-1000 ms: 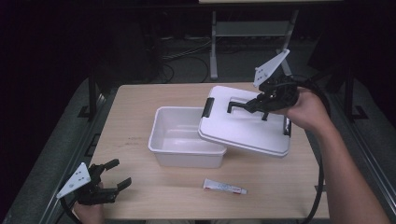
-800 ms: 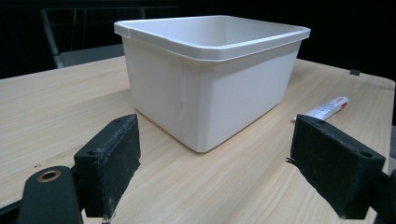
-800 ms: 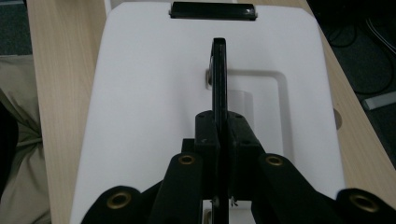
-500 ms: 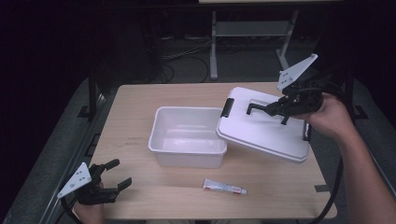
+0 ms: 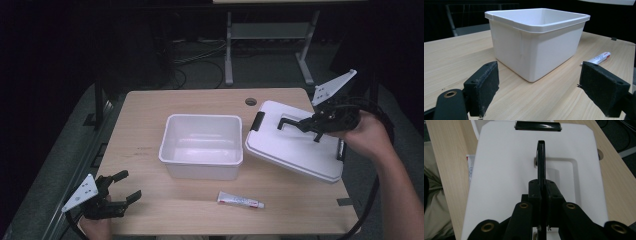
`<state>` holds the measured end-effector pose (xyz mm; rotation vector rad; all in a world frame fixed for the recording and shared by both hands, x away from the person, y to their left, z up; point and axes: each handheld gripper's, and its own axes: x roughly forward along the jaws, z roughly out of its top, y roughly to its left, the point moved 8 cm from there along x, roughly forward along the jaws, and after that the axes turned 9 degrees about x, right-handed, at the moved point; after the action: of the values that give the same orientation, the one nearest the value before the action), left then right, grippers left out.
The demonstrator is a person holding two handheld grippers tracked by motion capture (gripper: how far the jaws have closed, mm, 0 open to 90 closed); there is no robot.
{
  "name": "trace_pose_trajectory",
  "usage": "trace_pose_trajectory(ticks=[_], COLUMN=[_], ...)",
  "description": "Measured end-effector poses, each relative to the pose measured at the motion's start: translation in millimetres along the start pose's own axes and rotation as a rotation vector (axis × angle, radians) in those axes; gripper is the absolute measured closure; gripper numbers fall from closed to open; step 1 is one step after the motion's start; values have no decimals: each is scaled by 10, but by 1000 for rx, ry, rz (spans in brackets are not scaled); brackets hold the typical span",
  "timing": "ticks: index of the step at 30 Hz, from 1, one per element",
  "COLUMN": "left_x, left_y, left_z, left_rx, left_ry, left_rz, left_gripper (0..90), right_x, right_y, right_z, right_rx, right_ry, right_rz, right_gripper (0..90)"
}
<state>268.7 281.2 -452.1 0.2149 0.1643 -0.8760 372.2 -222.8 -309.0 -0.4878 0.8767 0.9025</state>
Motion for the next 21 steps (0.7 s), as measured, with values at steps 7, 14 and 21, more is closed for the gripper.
trace_pose_trajectory(ticks=[7, 14, 21], left_x=[0, 5, 6], left_y=[1, -3, -5], left_z=[-2, -3, -2], left_rx=[2, 2, 3], left_ry=[2, 6, 6], left_rz=[1, 1, 1], left_gripper=[157, 157, 157], right_x=[78, 201, 355], right_y=[-30, -50, -52], right_z=[-171, -359, -511], right_rx=[28, 58, 83], right_ry=[6, 15, 17], right_rz=[5, 17, 30], right_gripper=[841, 840, 840])
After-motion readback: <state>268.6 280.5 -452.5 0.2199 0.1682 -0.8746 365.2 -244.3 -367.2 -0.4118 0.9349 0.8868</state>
